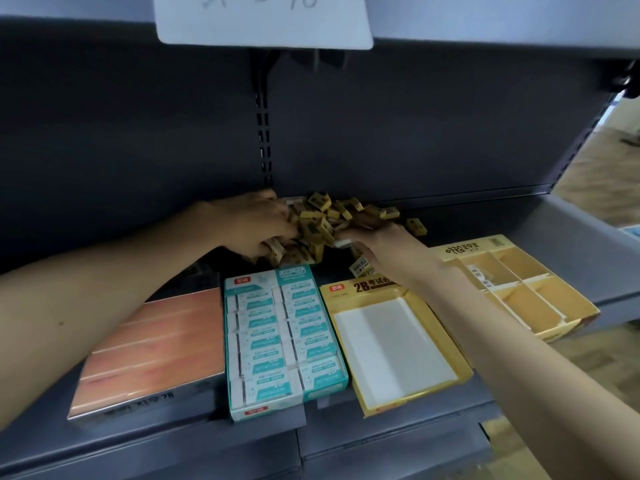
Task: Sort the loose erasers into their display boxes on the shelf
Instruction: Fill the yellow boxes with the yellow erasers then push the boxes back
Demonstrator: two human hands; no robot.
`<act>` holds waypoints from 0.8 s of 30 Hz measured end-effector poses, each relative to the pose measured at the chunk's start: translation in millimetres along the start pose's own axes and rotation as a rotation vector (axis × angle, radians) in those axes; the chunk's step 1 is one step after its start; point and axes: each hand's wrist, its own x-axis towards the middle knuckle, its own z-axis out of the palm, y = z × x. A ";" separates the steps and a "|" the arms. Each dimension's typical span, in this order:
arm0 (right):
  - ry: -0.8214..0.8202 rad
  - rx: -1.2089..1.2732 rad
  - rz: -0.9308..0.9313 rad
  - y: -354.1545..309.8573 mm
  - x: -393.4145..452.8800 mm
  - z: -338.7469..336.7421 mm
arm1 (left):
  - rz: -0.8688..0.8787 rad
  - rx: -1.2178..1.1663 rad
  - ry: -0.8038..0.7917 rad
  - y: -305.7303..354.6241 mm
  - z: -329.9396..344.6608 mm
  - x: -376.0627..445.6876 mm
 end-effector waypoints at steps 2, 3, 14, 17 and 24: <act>-0.024 -0.008 -0.009 0.8 2.7 1.6 | -0.023 -0.065 0.018 0.8 0.0 -1.5; -0.036 0.007 -0.003 0.1 3.2 -0.3 | -0.043 -0.118 0.021 2.5 -0.6 -3.1; -0.040 -0.044 0.131 15.3 1.3 -24.4 | -0.285 -0.836 0.131 32.7 -17.3 20.5; 0.000 -0.110 0.103 33.6 -2.3 -31.9 | -0.303 -0.925 0.107 45.0 -23.3 35.1; 0.036 0.204 0.144 93.2 -26.2 -61.7 | -0.322 -1.067 0.190 86.1 -46.0 83.0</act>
